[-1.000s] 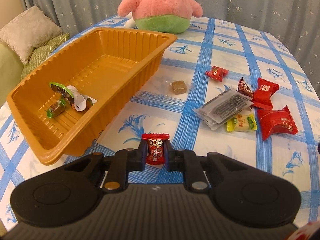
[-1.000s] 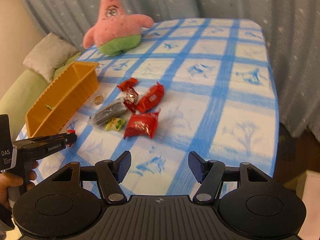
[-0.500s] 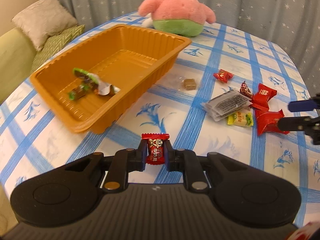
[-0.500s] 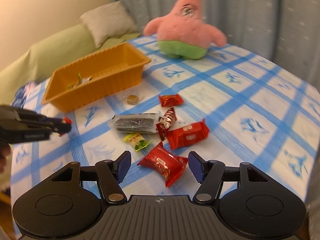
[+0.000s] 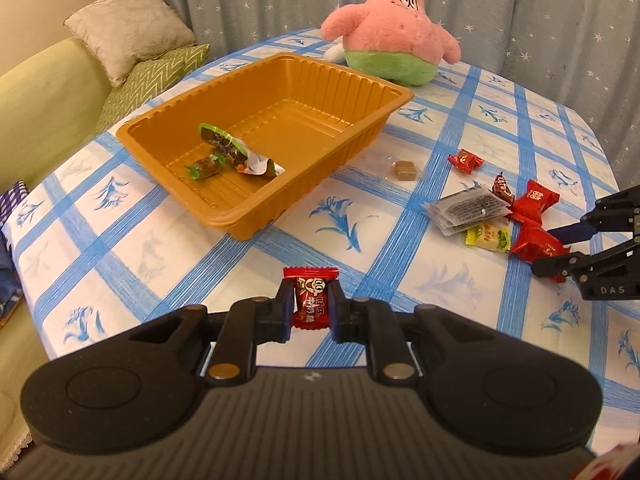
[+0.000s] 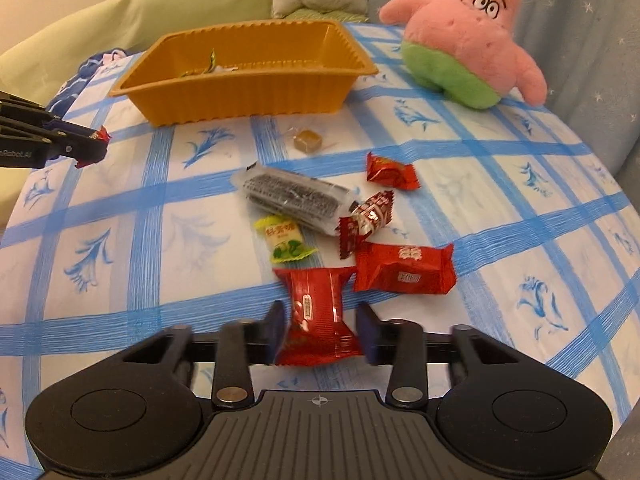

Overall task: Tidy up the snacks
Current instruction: 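Grasp the small red candy with the left gripper while the right grasps a red packet, then carry both red candies over the orange tray and open both grippers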

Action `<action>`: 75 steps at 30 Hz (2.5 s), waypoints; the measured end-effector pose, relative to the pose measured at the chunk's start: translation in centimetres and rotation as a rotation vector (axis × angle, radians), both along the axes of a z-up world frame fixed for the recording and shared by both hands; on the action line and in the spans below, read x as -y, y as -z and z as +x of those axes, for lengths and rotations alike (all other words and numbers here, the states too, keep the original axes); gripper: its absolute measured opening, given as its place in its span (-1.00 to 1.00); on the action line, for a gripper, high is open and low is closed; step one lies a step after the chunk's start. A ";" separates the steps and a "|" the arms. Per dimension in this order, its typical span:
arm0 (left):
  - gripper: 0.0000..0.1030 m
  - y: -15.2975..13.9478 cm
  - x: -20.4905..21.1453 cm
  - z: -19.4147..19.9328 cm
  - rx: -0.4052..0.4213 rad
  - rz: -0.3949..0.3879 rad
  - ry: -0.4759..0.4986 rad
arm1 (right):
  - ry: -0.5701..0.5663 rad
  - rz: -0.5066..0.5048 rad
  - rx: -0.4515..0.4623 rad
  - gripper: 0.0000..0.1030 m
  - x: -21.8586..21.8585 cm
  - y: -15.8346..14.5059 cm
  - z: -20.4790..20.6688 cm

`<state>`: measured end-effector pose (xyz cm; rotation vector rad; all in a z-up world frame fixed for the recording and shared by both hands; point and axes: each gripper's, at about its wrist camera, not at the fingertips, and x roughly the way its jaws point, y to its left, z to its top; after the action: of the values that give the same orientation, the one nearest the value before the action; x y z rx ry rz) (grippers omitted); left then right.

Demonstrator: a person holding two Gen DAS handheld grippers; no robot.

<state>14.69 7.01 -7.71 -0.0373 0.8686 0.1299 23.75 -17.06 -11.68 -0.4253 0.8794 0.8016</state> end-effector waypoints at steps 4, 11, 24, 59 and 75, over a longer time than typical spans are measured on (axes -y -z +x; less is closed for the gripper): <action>-0.70 -0.4 0.5 -0.7 0.004 0.008 -0.011 | 0.045 0.029 -0.021 -0.26 -0.1 0.0 -0.1; -0.70 -1.6 1.4 -2.2 0.026 0.032 -0.025 | 0.150 0.086 -0.031 -0.48 -0.2 -0.3 -0.4; -0.70 -4.8 2.6 -4.3 0.092 0.055 -0.025 | 0.259 0.243 -0.059 -0.52 1.1 -3.9 -3.4; -0.70 -4.9 -6.6 11.1 0.113 -0.058 0.047 | 0.268 0.407 -0.065 -0.52 -14.1 -9.0 8.0; -0.70 -2.2 -9.5 16.8 0.066 -0.079 0.014 | 0.286 0.340 -0.102 -0.52 -18.0 -5.3 14.3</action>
<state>31.48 16.49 -5.48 -0.1088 0.8077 0.0809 38.08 0.96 -6.34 0.0412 0.8545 0.6945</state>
